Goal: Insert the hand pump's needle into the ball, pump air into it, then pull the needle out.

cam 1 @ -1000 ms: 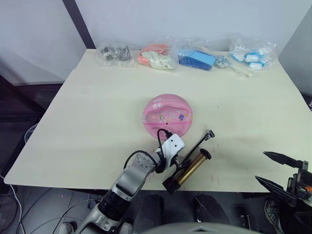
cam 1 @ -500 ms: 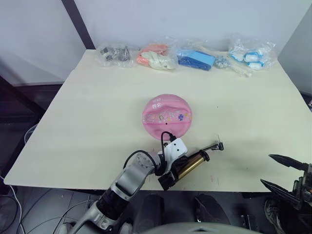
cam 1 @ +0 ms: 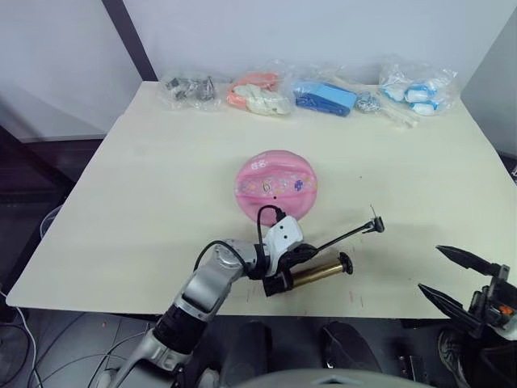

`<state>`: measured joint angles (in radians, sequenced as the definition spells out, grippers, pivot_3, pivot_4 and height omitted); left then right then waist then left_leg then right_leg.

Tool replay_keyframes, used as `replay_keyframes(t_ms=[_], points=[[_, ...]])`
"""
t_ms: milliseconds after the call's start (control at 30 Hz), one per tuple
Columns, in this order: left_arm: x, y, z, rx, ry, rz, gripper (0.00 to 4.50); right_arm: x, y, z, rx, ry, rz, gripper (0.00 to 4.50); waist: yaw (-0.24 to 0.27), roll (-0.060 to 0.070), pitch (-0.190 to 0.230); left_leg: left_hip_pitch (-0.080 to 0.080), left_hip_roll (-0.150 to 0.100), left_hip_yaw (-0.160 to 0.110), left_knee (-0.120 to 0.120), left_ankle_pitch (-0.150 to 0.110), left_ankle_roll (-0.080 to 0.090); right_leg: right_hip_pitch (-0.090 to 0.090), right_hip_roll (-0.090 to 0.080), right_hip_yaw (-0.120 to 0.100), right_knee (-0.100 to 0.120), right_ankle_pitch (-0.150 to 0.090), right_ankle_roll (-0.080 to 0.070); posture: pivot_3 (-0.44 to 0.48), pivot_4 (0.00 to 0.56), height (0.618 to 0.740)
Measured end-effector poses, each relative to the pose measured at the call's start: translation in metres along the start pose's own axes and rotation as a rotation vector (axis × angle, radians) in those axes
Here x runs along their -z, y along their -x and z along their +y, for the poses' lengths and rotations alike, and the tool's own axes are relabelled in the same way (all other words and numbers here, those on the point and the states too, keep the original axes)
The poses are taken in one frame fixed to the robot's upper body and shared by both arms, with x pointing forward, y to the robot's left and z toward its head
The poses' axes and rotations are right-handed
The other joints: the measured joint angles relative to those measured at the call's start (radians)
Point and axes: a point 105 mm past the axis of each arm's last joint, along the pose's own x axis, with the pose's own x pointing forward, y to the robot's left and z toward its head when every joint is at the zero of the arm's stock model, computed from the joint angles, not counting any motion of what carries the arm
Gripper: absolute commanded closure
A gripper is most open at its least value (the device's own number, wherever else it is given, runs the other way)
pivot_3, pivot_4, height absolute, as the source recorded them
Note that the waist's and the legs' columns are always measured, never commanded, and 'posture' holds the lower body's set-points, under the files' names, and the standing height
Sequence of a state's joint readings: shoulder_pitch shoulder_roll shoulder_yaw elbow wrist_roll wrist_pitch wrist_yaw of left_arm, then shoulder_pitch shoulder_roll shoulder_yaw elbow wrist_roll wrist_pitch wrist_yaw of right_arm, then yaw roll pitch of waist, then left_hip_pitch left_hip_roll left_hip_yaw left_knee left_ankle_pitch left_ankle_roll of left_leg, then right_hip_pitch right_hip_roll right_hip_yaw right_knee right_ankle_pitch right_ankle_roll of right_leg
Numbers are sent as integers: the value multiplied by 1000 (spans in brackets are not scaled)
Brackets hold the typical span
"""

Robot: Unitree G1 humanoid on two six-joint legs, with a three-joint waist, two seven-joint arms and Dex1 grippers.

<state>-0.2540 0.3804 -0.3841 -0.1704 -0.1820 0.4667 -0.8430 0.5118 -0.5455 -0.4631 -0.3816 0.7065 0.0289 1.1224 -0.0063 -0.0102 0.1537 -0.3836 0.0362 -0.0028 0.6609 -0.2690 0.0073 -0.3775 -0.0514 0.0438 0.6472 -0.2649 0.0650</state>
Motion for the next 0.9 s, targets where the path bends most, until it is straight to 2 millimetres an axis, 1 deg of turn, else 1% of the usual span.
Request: replay_keyframes(t_ms=[100, 200, 267, 333, 433, 567, 700, 900], points=[[-7, 4, -1, 32, -14, -43, 4435, -4, -13, -4, 88, -81, -26, 0, -1, 0, 0, 0, 0, 0, 0, 0, 0, 0, 0, 0, 0, -1, -1, 0, 150, 736], [-10, 6, -4, 64, -41, -60, 4435, -9, -24, -8, 156, -155, -30, 0, -1, 0, 0, 0, 0, 0, 0, 0, 0, 0, 0, 0, 0, -1, -2, 0, 150, 736], [-11, 6, -4, 67, -47, -66, 4435, -9, -27, -8, 175, -178, -25, 0, -1, 0, 0, 0, 0, 0, 0, 0, 0, -1, 0, 0, 0, -1, -2, 0, 150, 736], [-13, 6, -4, 69, -57, -79, 4435, -10, -33, -10, 212, -261, -25, 0, 0, 0, 0, -1, 0, 0, 0, 0, 0, -1, 0, 0, 0, 0, -1, 0, 150, 736], [-17, 6, -6, 75, -70, -105, 4435, -9, -42, -7, 220, -373, -4, 0, -1, 0, 0, -1, 0, -1, 0, 0, 0, -1, 0, 0, 0, 0, -1, 0, 150, 736], [-20, 7, -6, 89, -89, -127, 4435, -12, -52, -7, 238, -492, -2, 0, -4, 0, 0, -1, 0, -1, 0, 0, 0, -1, 0, 0, 0, -1, -1, 0, 150, 736], [-17, 8, -4, 89, -89, -127, 4435, -16, -59, -10, 257, -558, -19, 0, -4, 0, 0, -2, 0, -1, 0, 0, 0, -1, 0, -1, 0, 0, 0, 0, 150, 736], [-16, 9, -1, 82, -86, -126, 4435, -19, -62, -11, 260, -584, -27, 0, -4, -1, 0, -4, 0, -2, 0, 0, 0, -2, 0, -1, 0, 0, 0, 0, 150, 736]])
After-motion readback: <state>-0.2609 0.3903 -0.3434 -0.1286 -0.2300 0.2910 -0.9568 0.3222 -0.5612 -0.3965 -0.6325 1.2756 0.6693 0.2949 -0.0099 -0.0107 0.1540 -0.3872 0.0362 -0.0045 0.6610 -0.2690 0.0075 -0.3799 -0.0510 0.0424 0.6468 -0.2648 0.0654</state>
